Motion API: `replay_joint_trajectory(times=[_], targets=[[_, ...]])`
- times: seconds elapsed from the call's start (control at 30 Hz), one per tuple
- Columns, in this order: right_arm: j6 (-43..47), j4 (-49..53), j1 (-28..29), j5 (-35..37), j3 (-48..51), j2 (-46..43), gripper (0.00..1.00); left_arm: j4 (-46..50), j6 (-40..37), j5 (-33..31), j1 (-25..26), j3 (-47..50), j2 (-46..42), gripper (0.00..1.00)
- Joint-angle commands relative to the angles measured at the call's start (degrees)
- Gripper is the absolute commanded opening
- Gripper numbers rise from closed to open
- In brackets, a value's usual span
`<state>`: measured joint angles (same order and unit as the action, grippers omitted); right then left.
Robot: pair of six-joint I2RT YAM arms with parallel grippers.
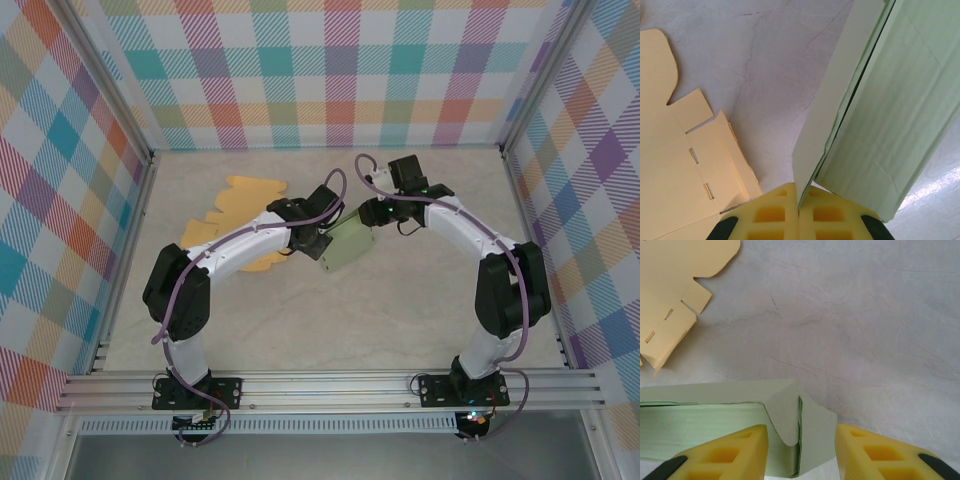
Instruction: Fold the paper box
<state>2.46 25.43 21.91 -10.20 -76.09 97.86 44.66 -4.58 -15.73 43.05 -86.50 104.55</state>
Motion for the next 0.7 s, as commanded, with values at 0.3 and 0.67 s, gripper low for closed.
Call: replay_joint_trajectory(times=[0.3, 0.67], targets=[[0.9, -2.5, 0.0, -4.7, -0.1, 0.7, 0.37, 0.4, -1.4, 0.5, 0.7, -0.7, 0.3, 0.00], [0.0, -4.2, 0.0, -3.5, 1.5, 1.8, 0.27, -0.7, -0.5, 1.7, 0.7, -0.6, -0.6, 0.00]])
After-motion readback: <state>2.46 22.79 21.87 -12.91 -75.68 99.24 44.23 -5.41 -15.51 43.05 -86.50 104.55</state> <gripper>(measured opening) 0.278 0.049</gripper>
